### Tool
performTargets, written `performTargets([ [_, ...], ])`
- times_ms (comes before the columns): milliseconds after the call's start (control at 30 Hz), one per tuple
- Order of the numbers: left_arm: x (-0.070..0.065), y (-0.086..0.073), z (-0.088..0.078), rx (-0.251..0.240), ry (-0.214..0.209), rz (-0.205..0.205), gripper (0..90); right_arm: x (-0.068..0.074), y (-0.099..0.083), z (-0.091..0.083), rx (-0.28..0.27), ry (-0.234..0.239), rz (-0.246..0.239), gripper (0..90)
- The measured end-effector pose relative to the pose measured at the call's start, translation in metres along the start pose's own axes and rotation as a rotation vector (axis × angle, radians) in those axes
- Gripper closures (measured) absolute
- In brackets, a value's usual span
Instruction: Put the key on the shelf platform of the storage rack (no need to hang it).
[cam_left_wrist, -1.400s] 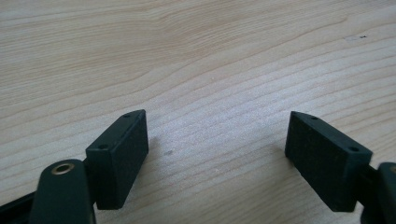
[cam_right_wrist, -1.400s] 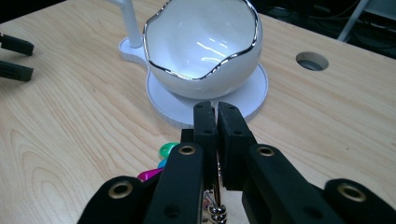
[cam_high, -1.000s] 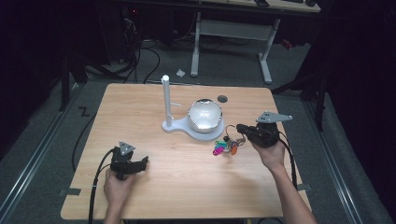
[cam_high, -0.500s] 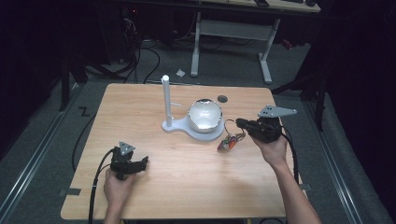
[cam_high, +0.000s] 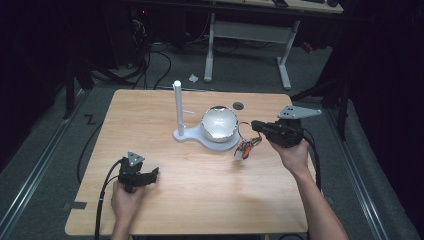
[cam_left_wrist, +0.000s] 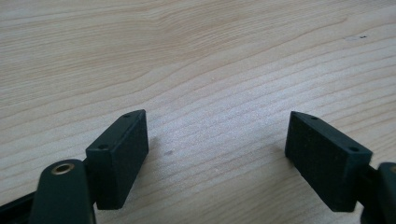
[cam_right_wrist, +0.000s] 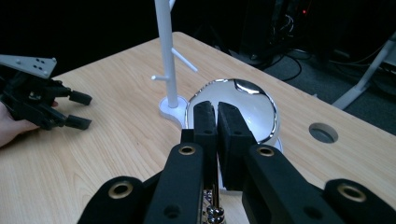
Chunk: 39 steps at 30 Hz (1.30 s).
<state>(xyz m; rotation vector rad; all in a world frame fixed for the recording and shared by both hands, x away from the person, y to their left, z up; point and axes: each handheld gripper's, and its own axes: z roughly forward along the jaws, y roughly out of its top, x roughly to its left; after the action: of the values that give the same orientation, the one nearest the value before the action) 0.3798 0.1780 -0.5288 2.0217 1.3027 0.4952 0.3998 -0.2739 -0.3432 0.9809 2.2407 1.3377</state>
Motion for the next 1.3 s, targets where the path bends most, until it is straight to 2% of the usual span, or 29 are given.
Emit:
performTargets([
  [267,0.000,0.000,0.000,0.000,-0.001,0.000,21.9,0.000,0.017,0.002,-0.010,0.026,0.002,87.9],
  [700,0.000,0.000,0.000,0.000,0.000,0.000,21.9,0.000,0.041,0.005,-0.030,0.042,-0.008,87.8],
  [967,0.000,0.000,0.000,0.000,-0.001,-0.001,21.9,0.000,0.059,0.010,-0.039,0.052,-0.019,87.8],
  [1300,0.000,0.000,0.000,0.001,-0.002,-0.001,21.8,-0.005,0.075,0.020,-0.036,0.060,-0.010,87.8],
])
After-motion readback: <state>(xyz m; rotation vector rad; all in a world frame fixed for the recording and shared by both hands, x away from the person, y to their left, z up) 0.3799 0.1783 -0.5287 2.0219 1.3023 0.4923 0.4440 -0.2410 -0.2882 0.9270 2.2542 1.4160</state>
